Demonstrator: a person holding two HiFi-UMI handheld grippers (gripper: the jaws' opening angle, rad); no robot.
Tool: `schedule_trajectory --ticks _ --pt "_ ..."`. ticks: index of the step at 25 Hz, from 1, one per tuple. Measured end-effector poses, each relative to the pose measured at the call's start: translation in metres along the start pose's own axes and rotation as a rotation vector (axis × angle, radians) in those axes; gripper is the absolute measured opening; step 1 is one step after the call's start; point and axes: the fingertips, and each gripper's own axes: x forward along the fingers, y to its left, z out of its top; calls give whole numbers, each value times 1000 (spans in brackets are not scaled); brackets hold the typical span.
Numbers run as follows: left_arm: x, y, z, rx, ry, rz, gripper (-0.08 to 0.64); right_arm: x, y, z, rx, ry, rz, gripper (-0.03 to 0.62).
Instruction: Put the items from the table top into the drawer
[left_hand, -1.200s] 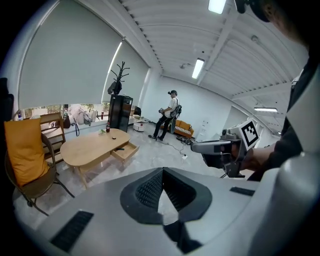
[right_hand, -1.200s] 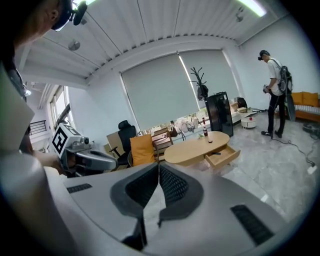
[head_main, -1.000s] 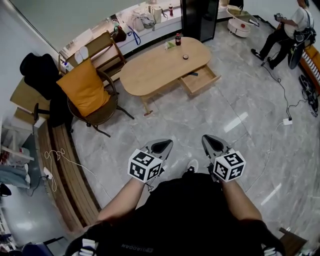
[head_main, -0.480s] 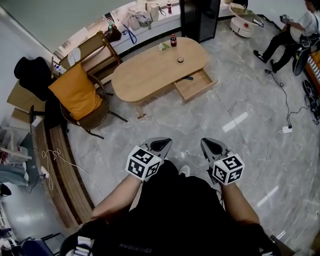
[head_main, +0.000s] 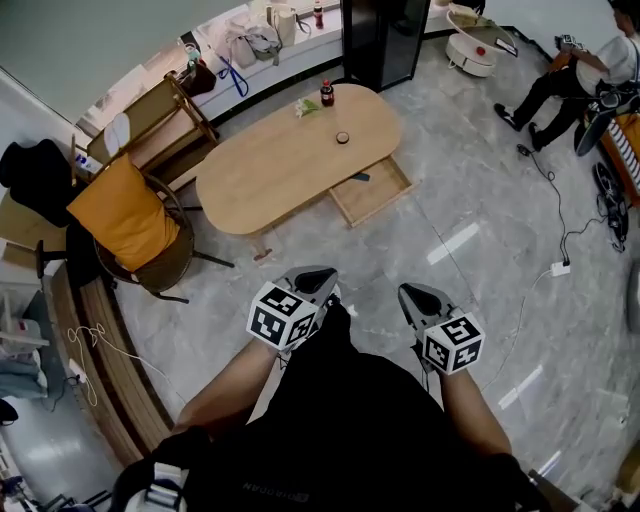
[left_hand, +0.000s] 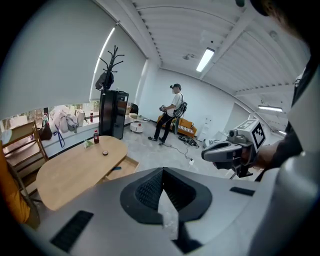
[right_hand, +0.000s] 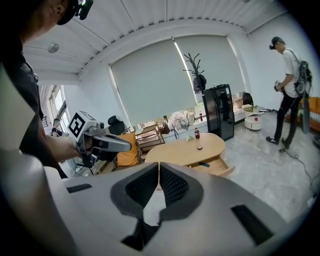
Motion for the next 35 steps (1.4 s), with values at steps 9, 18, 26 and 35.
schedule_trajectory --ticks 9,18,26,35 --pt "50 109 125 46 -111 -38 0 99 -67 97 -113 48 -61 5" --pt "49 209 151 -60 -151 63 0 192 -82 150 -264 107 17 5" --pt "67 248 127 -143 -80 138 0 267 -125 183 -347 137 91 5" --pt "123 312 139 -331 -32 329 0 390 -243 144 -569 417 199 5"
